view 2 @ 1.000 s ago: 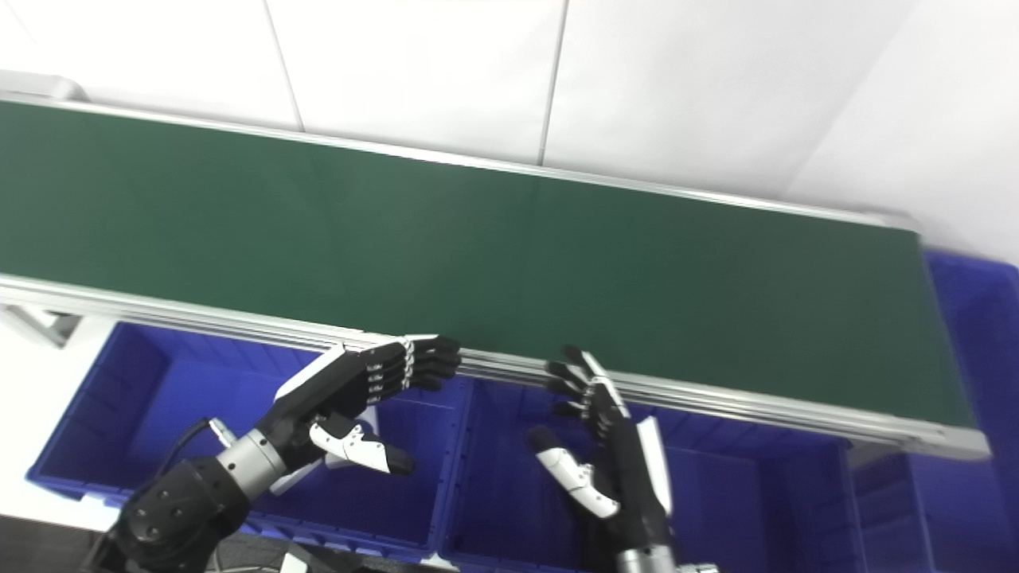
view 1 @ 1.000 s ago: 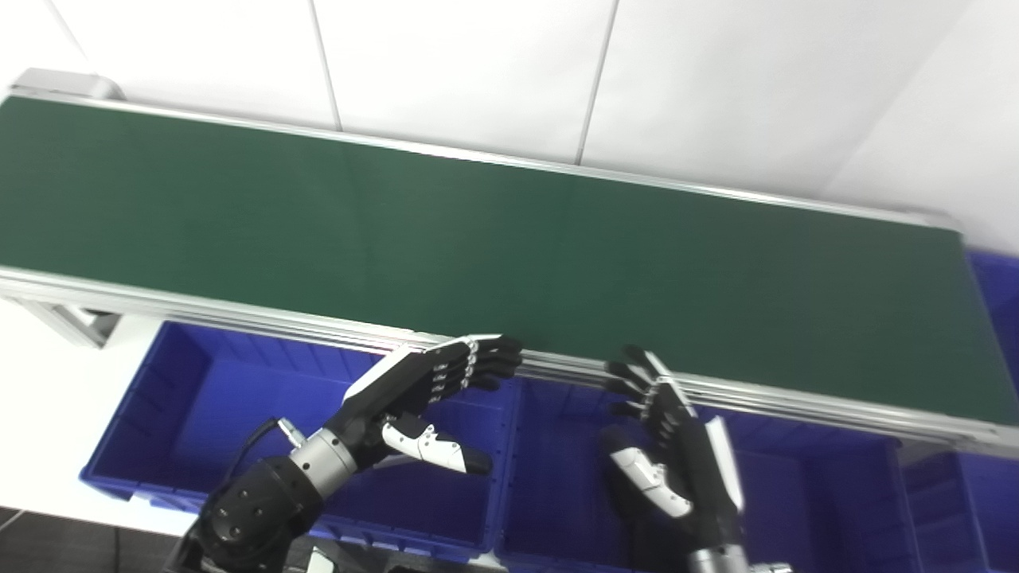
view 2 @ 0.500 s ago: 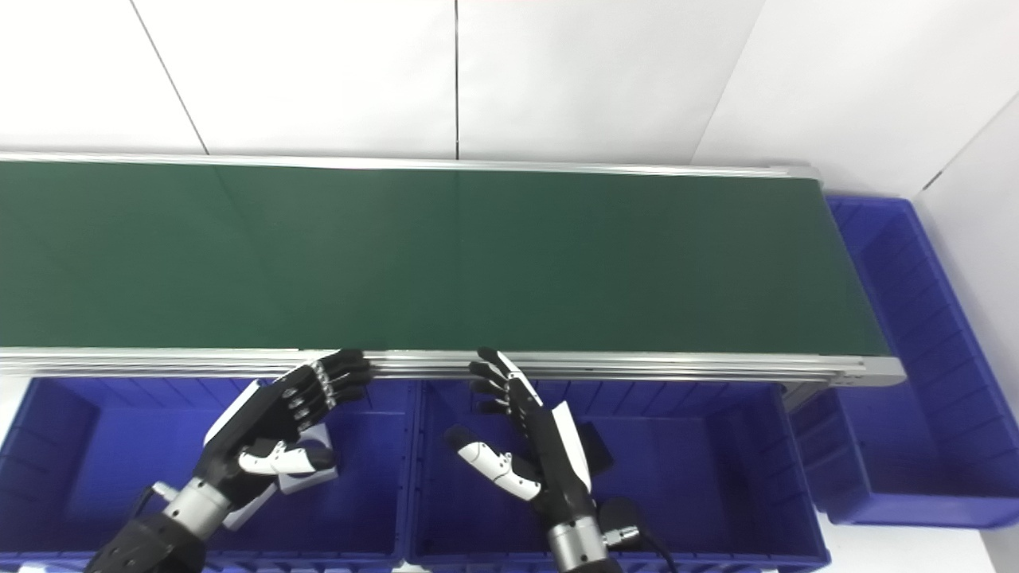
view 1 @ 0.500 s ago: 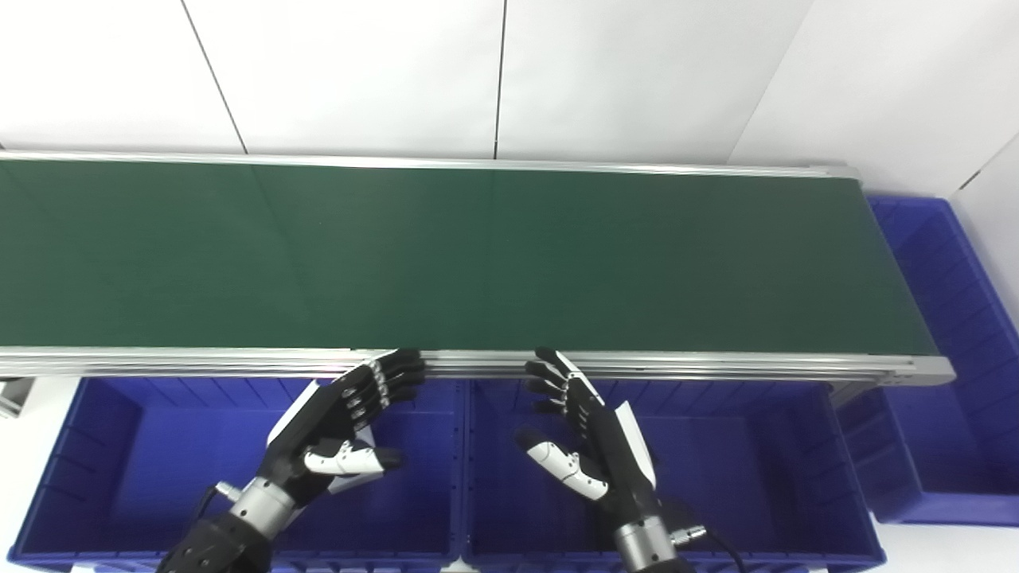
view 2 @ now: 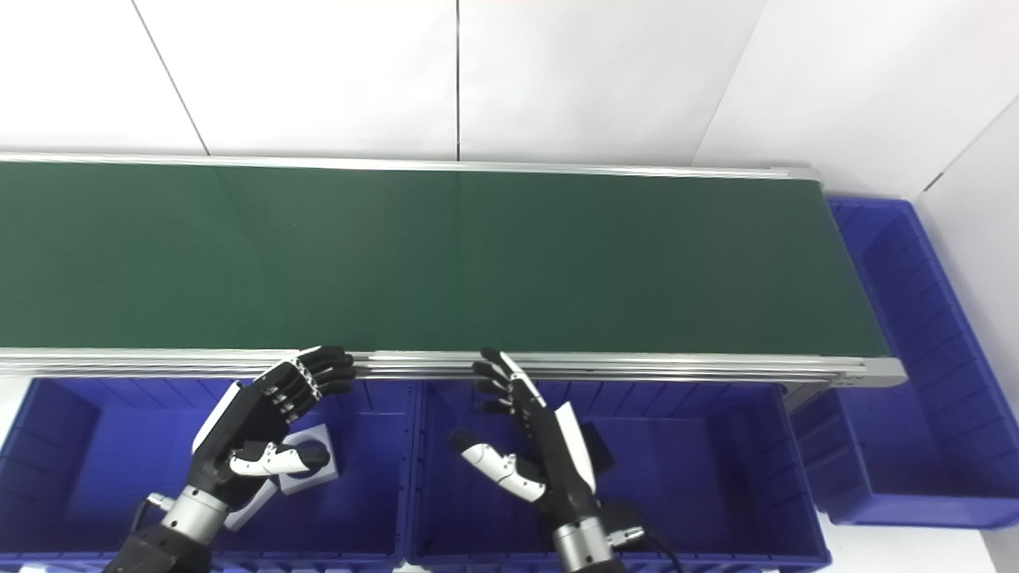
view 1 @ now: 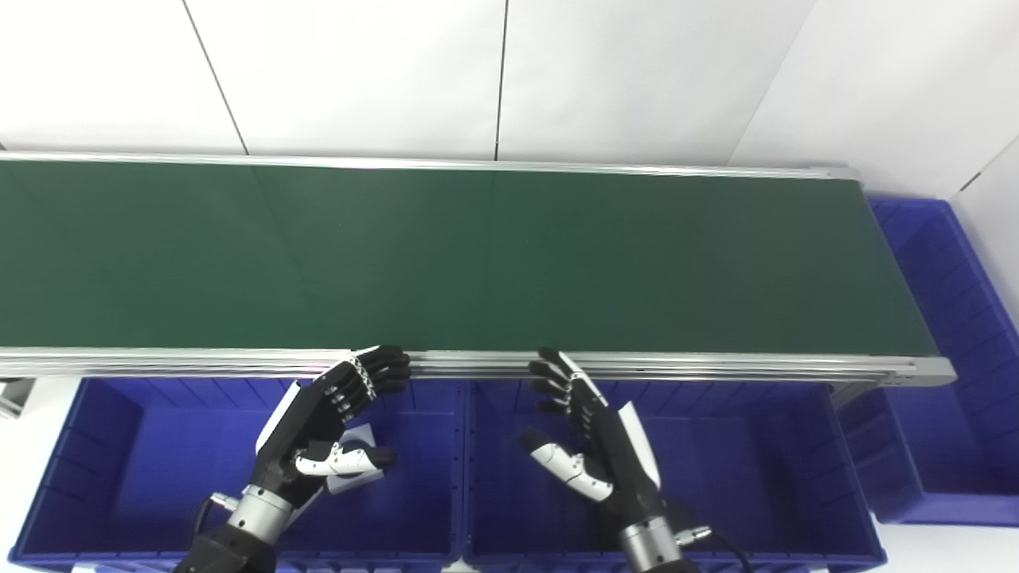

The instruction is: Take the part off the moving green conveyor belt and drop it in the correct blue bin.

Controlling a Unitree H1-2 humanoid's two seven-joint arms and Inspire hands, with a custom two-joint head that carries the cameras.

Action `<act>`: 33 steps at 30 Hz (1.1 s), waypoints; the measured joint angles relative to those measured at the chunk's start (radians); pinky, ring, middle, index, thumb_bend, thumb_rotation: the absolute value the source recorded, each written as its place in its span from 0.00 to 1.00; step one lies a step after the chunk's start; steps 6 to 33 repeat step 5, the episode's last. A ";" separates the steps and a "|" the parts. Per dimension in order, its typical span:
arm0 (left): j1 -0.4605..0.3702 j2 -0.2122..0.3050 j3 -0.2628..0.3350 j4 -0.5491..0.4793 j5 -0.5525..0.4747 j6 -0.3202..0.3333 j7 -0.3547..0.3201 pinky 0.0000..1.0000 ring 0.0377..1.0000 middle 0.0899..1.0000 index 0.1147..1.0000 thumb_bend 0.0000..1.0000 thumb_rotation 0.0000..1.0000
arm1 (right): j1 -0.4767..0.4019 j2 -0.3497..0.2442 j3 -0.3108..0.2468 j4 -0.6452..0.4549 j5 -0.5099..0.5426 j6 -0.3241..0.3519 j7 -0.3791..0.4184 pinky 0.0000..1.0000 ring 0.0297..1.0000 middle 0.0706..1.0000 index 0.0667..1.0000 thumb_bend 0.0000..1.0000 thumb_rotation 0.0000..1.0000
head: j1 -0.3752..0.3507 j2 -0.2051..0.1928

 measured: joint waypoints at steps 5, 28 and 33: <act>0.033 -0.010 0.026 -0.034 0.079 -0.006 0.047 0.75 0.76 0.76 0.75 0.89 0.48 | 0.015 -0.019 -0.003 -0.027 0.004 0.000 0.002 0.71 0.80 0.84 0.90 0.64 0.66 | 0.020 0.005; 0.033 -0.010 0.026 -0.034 0.079 -0.006 0.047 0.75 0.76 0.76 0.75 0.89 0.48 | 0.015 -0.019 -0.003 -0.027 0.004 0.000 0.002 0.71 0.80 0.84 0.90 0.64 0.66 | 0.020 0.005; 0.033 -0.010 0.026 -0.034 0.079 -0.006 0.047 0.75 0.76 0.76 0.75 0.89 0.48 | 0.015 -0.019 -0.003 -0.027 0.004 0.000 0.002 0.71 0.80 0.84 0.90 0.64 0.66 | 0.020 0.005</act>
